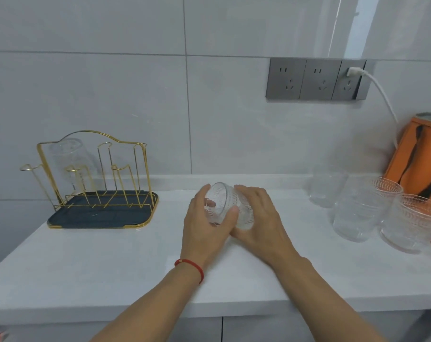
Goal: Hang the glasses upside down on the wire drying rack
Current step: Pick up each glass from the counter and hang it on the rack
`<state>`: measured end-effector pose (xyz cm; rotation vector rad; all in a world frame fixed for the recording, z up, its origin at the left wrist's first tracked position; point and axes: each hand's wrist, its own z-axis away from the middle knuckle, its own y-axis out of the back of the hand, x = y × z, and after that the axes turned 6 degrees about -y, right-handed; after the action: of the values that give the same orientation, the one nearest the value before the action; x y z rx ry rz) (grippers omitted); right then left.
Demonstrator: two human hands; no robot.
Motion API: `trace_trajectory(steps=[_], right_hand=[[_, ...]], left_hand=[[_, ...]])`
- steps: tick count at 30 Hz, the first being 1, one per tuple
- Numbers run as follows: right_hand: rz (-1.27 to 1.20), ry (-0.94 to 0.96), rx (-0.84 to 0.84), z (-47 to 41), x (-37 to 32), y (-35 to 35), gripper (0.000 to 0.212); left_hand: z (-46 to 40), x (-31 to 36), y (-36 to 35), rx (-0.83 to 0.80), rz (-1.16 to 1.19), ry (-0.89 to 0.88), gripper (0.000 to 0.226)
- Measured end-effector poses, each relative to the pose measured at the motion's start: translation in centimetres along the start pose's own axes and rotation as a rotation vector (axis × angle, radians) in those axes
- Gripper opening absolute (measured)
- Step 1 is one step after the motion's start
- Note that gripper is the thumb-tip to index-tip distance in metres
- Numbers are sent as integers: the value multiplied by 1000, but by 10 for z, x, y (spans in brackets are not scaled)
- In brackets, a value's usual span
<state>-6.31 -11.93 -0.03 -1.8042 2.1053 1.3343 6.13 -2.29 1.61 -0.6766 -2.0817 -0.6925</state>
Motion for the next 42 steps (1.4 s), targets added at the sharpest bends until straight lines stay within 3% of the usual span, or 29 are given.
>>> trace_trajectory(steps=[2,4,6,8,10,12,14,17,19,27,35,42], right_hand=[[-66,-46,-66,1,-3,-3,89],[-345,-225,-233,3,-10,-2,86],[-805,-490,-411,1,-21,-5,67],[-935,-588,-448,-5,-35,-10,53],[-904,-606,-404,-13,-51,-14,48],[-897,-636,-356,-22,-61,-16,54],[-824,-617,-252,-34,-75,-11,55],[-668,-536,-33,-62,-101,1,47],[-616,-456,41,-89,-118,6,49],[-414,-256,18,-202,-191,-44,64],[-171,-171,-214,-252,-234,-98,64],[-35,-221,-517,-274,-235,-127,70]], left_hand=[[-2,2,11,80,72,83,67],[-6,2,26,93,176,170,57],[-11,2,44,72,309,247,54],[-15,1,63,12,417,308,53],[-20,-3,83,-86,500,340,54],[-22,-10,106,-127,439,308,54],[-21,-21,131,-44,121,209,37],[-16,-47,164,-47,-684,45,18],[-12,-61,172,-113,-898,46,22],[-16,-72,166,-151,-1020,47,28],[-18,-78,165,-153,-1029,70,30],[-17,-78,163,-160,-1025,52,37]])
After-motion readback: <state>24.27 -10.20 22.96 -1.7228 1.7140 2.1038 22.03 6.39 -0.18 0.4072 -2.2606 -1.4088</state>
